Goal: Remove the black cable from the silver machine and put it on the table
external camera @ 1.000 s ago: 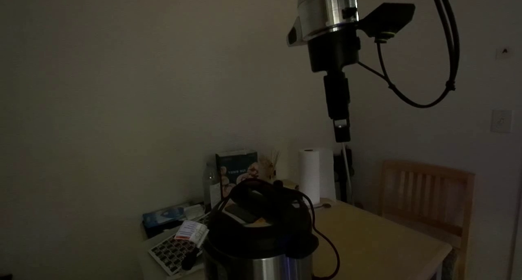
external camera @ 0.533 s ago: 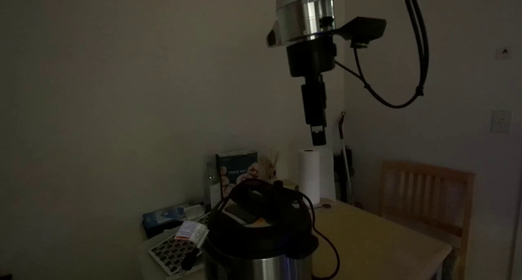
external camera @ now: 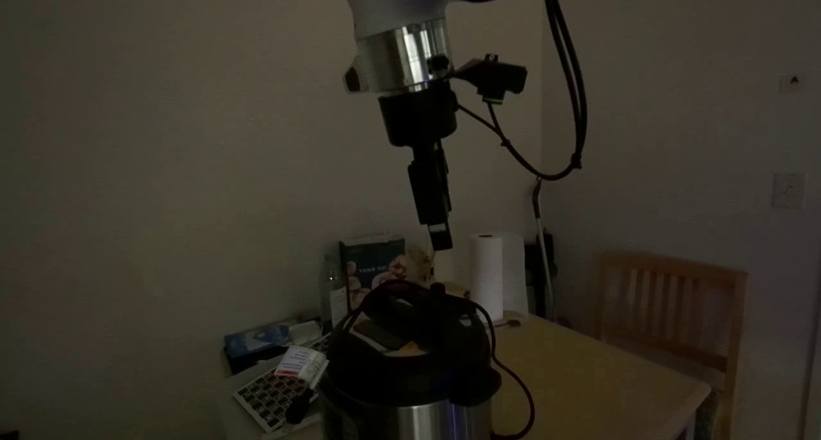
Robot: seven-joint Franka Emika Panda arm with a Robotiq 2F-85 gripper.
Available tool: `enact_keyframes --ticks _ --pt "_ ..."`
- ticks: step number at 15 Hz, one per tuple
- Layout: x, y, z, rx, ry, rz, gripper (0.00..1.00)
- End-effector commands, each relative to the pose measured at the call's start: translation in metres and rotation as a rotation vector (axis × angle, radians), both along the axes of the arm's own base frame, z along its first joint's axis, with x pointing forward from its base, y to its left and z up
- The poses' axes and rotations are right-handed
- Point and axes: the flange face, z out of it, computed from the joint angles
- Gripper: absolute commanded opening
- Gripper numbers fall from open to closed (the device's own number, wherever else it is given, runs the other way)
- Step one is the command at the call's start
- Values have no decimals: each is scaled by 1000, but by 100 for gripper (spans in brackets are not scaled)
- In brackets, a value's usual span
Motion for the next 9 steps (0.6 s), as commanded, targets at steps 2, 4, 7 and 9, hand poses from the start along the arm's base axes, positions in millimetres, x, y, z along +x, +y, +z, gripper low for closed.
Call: enact_keyframes --ticks 2,4,7,9 --pt "2 0 1 -1 0 -2 100" --pt "9 2 -3 7 6 61 100" --pt "29 10 -11 7 19 223 100" --pt "42 15 -16 -14 40 321 100"
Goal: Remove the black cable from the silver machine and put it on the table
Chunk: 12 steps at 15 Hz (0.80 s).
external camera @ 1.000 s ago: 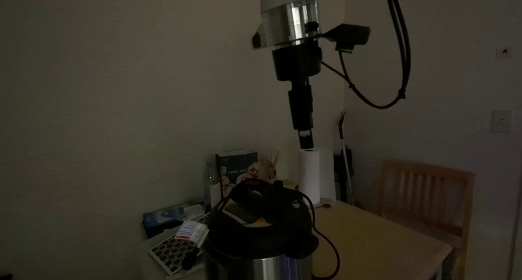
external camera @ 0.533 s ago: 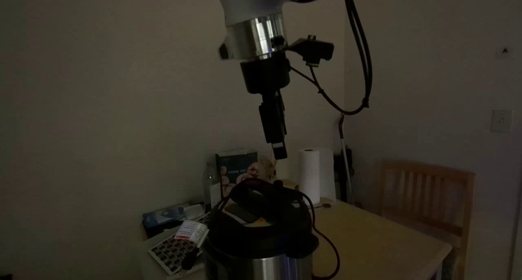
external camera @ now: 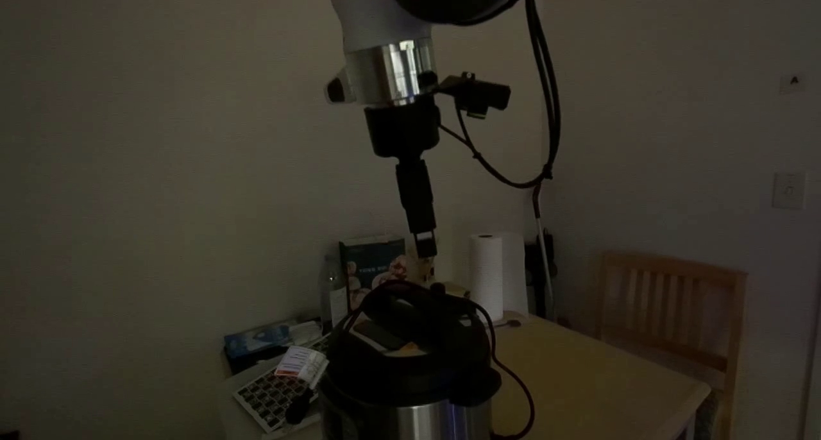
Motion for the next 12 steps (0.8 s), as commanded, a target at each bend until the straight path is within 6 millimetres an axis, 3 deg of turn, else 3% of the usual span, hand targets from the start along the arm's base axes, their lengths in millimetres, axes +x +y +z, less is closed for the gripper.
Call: enact_keyframes --ticks 1,4,5,12 --pt "28 9 -8 -46 26 188 100" --pt "42 11 -15 -111 35 235 100" --pt "33 10 -14 -71 35 194 100" --pt "42 10 -21 -80 40 207 100"
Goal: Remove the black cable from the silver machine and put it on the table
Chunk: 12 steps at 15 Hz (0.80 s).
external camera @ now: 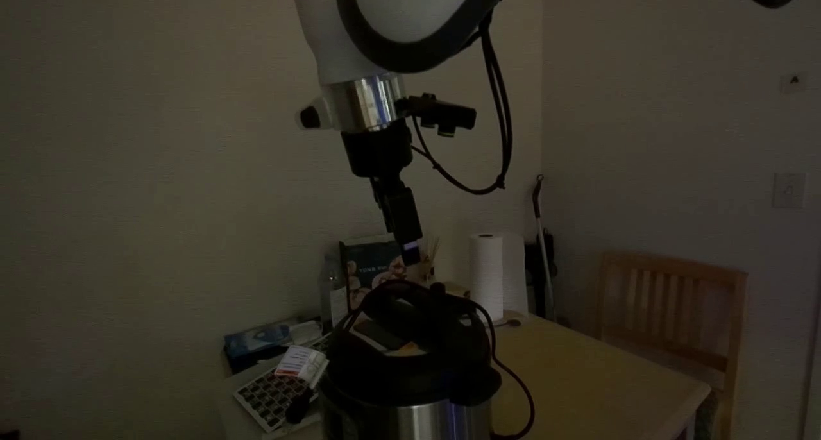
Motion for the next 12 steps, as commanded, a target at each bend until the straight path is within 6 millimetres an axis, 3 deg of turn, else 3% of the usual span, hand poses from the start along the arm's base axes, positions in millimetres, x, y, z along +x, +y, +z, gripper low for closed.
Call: enact_keyframes --ticks 1,9,10,12 --pt "11 -1 -7 -25 -1 31 100" --pt "55 17 -38 -145 9 157 100" --pt "42 11 -33 -114 3 114 100" --pt "46 14 -39 -114 11 118 100"
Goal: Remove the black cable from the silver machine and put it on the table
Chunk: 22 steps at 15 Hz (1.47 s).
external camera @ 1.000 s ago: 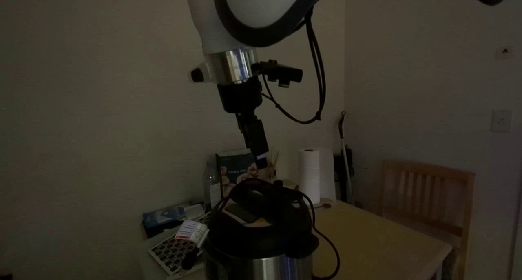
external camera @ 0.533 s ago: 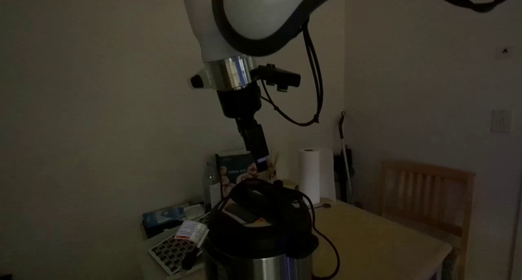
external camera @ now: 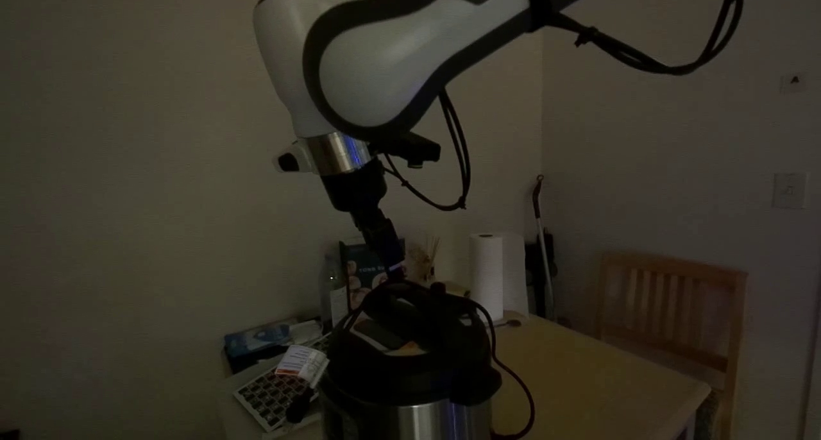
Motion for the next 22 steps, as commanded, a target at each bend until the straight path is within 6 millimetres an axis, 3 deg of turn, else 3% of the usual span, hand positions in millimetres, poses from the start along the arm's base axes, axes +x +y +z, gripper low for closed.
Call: enact_keyframes --ticks 1,4,9,12,13,16,20,21,22 --pt "0 1 1 -1 1 0 100" --pt "-3 3 4 46 2 28 100" --pt "24 2 -21 145 69 134 100" --pt "40 -7 -33 97 88 115 100" --pt "28 -2 -31 109 78 102 100" --pt "39 -6 -38 111 82 89 100" --pt "39 -18 -51 99 123 51 100" --pt "39 -21 -54 98 134 42 97" --pt "40 -24 -57 99 142 30 74"
